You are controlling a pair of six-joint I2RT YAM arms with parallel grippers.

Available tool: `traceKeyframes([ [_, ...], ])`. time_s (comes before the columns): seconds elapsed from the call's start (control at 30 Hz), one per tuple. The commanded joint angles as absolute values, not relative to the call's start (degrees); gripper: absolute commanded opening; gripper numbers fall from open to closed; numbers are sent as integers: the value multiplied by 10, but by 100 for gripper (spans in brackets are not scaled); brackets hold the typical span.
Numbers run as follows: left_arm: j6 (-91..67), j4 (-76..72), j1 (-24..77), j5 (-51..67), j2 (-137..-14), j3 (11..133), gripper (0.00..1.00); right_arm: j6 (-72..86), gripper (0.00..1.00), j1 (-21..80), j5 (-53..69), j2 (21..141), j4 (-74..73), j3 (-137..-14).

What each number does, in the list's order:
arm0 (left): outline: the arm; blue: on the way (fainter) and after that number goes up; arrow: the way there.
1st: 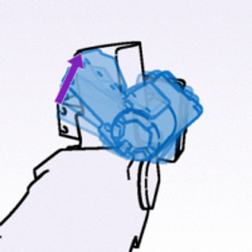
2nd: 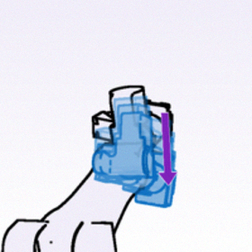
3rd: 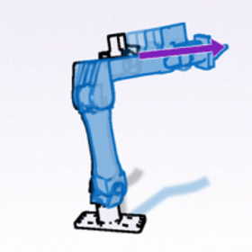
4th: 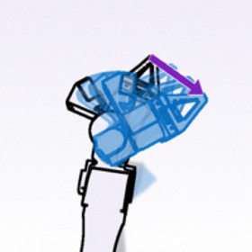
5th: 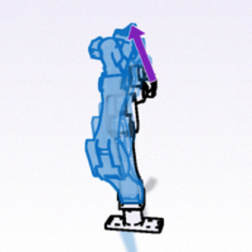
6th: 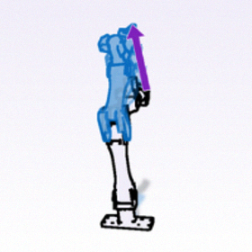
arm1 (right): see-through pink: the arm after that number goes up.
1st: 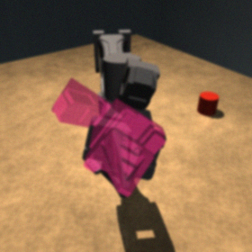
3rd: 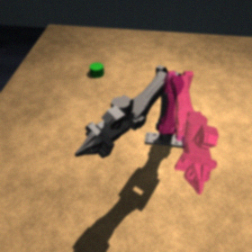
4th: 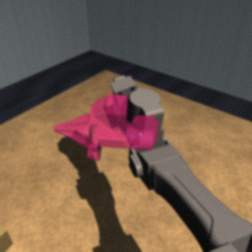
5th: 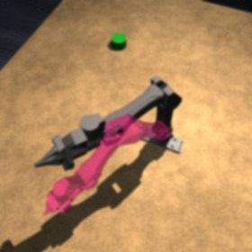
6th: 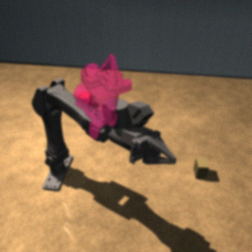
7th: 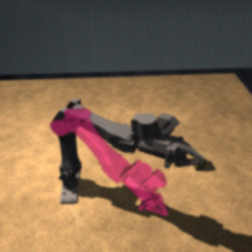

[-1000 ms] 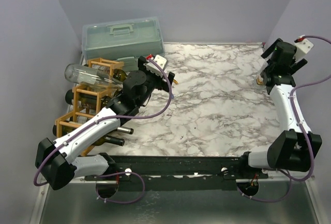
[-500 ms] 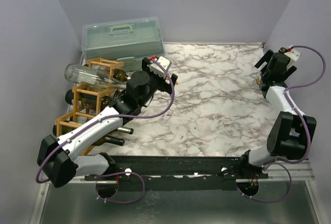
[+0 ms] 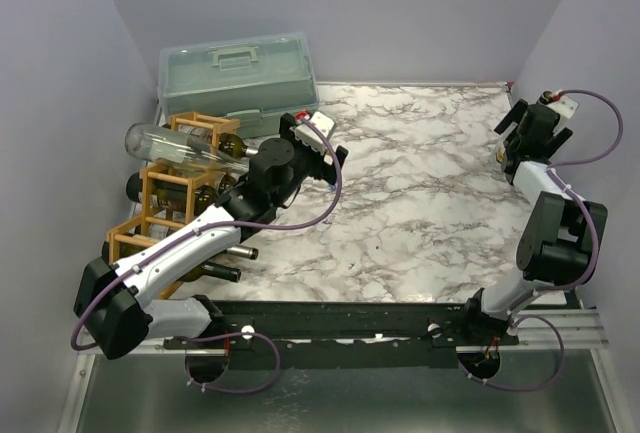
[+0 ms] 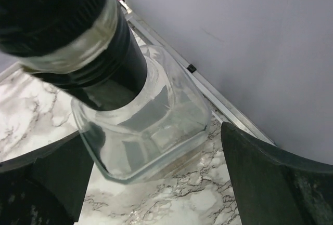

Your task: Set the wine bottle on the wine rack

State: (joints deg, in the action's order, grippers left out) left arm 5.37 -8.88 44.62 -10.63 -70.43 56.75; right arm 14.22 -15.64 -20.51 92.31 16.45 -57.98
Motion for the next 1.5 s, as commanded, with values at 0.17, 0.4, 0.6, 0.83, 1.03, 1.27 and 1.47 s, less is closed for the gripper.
traceKeyframes([
  [0.17, 71, -99, 457, -101, -711, 562, 99, 101, 97, -167, -150, 968, 243, -588],
  [0.4, 78, -100, 457, -104, -715, 561, 99, 119, 54, -167, -117, 971, 259, -561],
  [0.6, 76, -99, 457, -101, -718, 564, 99, 144, 19, -164, -71, 932, 271, -517],
  [0.83, 76, -96, 457, -100, -702, 566, 99, 117, 4, -90, -44, 867, 285, -451],
  [1.03, 83, -94, 457, -115, -686, 563, 99, 77, 2, 58, -22, 789, 281, -391],
  [1.27, 71, -94, 457, -108, -693, 564, 99, 185, 1, 116, 103, 704, 207, -374],
  [1.47, 69, -93, 457, -91, -715, 568, 99, 390, 0, 117, 178, 680, 77, -447],
])
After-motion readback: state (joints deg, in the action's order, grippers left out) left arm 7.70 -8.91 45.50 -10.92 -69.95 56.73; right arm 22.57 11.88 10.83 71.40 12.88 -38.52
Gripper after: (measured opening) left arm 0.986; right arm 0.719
